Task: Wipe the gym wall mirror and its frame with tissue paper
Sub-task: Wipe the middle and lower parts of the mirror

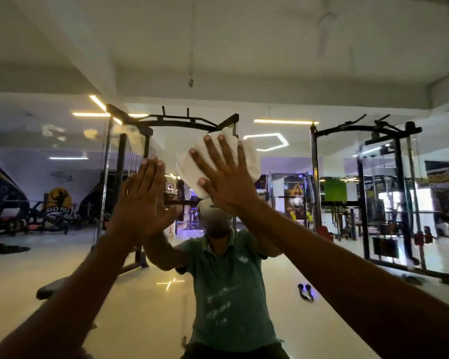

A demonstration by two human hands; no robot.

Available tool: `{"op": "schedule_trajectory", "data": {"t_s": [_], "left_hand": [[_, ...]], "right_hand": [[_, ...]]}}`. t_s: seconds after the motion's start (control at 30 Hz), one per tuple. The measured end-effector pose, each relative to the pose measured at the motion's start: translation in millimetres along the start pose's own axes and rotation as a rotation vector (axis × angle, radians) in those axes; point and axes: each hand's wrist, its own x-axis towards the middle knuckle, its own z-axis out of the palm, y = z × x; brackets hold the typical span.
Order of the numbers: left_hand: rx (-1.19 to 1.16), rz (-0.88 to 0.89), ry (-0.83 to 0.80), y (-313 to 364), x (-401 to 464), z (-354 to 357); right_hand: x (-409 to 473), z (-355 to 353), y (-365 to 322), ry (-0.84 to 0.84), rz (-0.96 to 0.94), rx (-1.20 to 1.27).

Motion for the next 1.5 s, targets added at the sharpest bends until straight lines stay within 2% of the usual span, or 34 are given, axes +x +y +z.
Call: {"op": "schedule_trajectory", "data": {"t_s": [0.07,0.13,0.23,0.37,0.47,0.53,0.57,0.67,0.77,0.83,0.87,1.0,1.1,1.13,1.17,1.3,1.43,1.5], "left_hand": [[-0.001,-0.021,-0.034,3.3,-0.6,-4.2],[0.023,-0.067,-0.064,14.2,1.5,-8.9],[0.133,-0.024,-0.027,56.2,10.7,-7.3],[-0.048,0.069,0.017,144.7,39.6,-1.1],[-0.133,0.122,-0.052,192.1,51.0,10.8],[-0.105,0.135,-0.007,198.3,49.8,23.4],[-0.105,0.138,0.024,195.8,48.5,29.0],[-0.092,0.177,0.072,185.7,48.7,39.5],[-0.077,0.165,0.086,187.1,49.4,40.3],[-0.055,0.147,0.089,190.5,49.1,39.6],[-0.037,0.137,0.09,190.9,48.4,39.0],[0.023,0.071,0.112,202.4,49.2,36.6],[-0.016,0.037,0.126,223.1,62.1,36.5],[-0.024,0.039,0.12,230.0,66.5,37.8],[-0.024,0.036,0.114,235.2,69.2,39.9],[-0.02,0.047,0.128,235.4,67.2,47.9],[-0.044,0.051,0.179,236.5,65.6,47.9],[-0.055,0.052,0.175,236.3,65.4,47.2]], "right_hand": [[-29.5,-0.6,19.0,0.0,-0.047,0.041],[-74.0,-2.8,50.5,-0.013,-0.017,0.051],[-138.6,-10.9,109.9,-0.033,0.153,0.052],[-177.3,-20.7,170.3,-0.081,0.362,0.053],[-175.2,-16.0,170.0,-0.023,0.57,0.071],[-160.3,-10.8,144.6,0.023,0.686,0.053],[-152.2,-8.9,130.7,0.028,0.658,0.052],[-140.7,-1.6,108.7,-0.001,0.34,0.038],[-139.2,-7.7,126.8,-0.017,0.145,0.067],[-142.8,-13.5,159.7,-0.027,0.12,0.055],[-147.9,-16.7,181.2,-0.03,0.176,0.049],[-194.2,-29.9,264.2,0.011,0.607,0.078],[-186.0,-27.3,252.5,0.031,0.863,0.091],[-173.8,-26.7,238.4,0.038,0.898,0.087],[-161.2,-25.2,223.3,0.028,0.867,0.085],[-126.8,-14.7,177.4,0.013,0.447,0.052],[-107.2,-20.5,196.6,-0.031,0.141,0.025],[-110.4,-28.2,222.9,-0.038,0.138,0.032]]}}
